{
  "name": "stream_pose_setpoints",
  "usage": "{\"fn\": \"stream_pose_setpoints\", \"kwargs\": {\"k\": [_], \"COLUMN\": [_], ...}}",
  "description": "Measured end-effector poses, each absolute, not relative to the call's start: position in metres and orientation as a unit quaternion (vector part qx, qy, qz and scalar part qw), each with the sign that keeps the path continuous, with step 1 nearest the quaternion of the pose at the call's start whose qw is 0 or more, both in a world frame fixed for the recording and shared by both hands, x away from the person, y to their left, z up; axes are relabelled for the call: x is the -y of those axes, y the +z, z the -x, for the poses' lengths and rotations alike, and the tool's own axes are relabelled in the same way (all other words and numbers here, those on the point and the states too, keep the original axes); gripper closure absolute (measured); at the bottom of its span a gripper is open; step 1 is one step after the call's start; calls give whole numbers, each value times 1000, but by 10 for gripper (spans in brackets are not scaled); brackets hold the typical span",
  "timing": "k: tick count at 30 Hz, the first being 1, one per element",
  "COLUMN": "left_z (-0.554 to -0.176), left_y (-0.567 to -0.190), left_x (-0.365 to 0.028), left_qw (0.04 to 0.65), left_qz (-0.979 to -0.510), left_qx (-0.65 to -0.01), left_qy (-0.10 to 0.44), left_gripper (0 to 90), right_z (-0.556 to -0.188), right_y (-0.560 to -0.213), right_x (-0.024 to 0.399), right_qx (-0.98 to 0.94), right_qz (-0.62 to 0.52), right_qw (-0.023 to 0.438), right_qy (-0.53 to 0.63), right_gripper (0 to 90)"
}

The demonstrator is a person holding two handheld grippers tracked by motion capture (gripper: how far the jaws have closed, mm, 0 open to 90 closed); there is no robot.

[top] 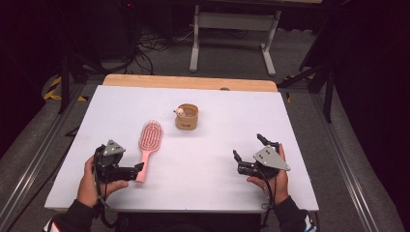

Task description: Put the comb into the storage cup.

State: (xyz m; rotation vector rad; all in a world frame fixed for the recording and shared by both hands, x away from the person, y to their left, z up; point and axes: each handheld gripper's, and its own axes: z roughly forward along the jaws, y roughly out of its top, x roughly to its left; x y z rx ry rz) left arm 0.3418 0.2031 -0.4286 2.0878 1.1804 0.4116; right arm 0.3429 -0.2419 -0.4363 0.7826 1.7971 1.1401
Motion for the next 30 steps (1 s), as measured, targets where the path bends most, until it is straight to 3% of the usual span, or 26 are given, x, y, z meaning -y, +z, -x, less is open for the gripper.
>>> {"fn": "stream_pose_setpoints", "kwargs": {"k": [6, 10, 18, 24, 30], "left_z": [-366, -380, -402, -413, -421], "left_y": [-438, -439, -440, -444, -443], "left_x": [-190, -186, -177, -171, -168], "left_qw": [302, 277, 251, 229, 214], "left_qz": [-800, -794, -784, -778, -781], "left_qx": [-513, -539, -567, -585, -586], "left_qy": [75, 54, 27, 22, 29], "left_gripper": [153, 185, 278, 411, 457], "right_z": [-344, -344, -346, -348, -349], "right_y": [-436, -436, -438, -439, -440], "right_x": [243, 243, 244, 247, 247], "right_qx": [-716, -718, -724, -724, -727], "right_qz": [-322, -324, -328, -333, -333], "right_qw": [427, 428, 428, 427, 426], "right_qy": [448, 444, 430, 427, 422], "right_gripper": [70, 73, 89, 104, 105]}}
